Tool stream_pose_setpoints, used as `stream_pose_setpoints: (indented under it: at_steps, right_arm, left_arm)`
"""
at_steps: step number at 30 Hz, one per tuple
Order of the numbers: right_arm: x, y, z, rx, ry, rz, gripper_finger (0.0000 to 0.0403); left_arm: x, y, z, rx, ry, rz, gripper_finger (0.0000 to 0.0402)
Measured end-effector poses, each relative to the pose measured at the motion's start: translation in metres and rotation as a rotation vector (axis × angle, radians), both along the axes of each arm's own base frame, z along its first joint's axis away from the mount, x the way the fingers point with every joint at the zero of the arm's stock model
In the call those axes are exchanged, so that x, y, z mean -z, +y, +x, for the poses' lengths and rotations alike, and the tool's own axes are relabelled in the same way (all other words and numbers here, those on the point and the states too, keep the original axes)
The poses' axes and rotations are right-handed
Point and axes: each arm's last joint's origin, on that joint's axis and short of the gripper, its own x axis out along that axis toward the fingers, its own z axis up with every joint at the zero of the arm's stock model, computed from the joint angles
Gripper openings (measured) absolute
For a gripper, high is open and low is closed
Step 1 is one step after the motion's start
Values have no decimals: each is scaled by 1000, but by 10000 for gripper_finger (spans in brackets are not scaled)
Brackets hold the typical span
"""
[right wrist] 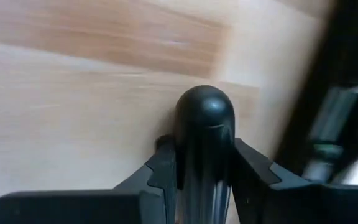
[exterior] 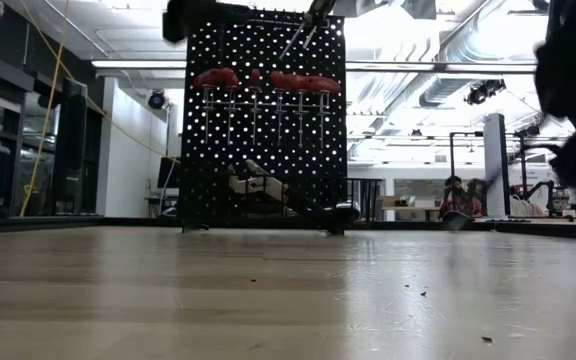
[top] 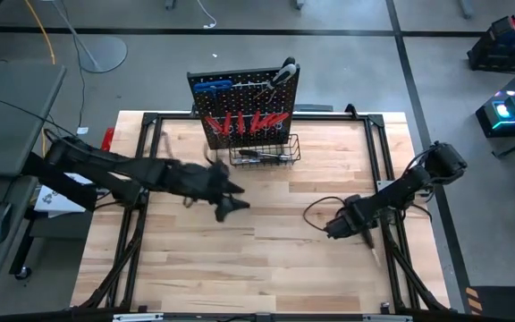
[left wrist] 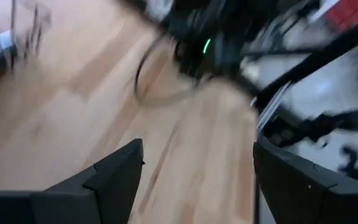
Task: Hang tools onto peg board
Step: Hang the black screwdriver on the peg board
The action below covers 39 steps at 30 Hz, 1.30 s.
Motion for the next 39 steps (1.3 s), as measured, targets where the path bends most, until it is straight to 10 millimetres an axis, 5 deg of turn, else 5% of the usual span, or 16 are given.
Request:
stream_pose_setpoints:
  at_steps: [5, 10, 14, 18, 24, 27, 31, 39]
  right_arm:
    - [-17, 13, 37, -37, -296, -31, 91]
    - [-61, 23, 81, -112, -619, -116, 91]
    - [-127, 18, 122, -240, -898, -302, 91]
    - [-215, -10, 153, -345, -1099, -557, 91]
    - [-334, -64, 162, -439, -1292, -1006, 91]
    - [-372, -84, 160, -470, -1340, -1172, 91]
    - [-393, -95, 180, -564, -1336, -1248, 91]
    - [-397, -112, 220, -672, -1180, -1283, 91]
  left_arm:
    - [-45, 14, -36, -129, -214, 86, 284]
    - [-82, 30, -84, -295, -373, 179, 284]
    - [-97, 37, -114, -361, -445, 226, 284]
    - [-105, 41, -130, -386, -485, 261, 284]
    - [-107, 41, -136, -342, -490, 322, 284]
    - [-107, 40, -136, -294, -488, 363, 284]
    - [-107, 40, -136, -260, -484, 398, 284]
    - [-107, 40, -136, -271, -482, 406, 284]
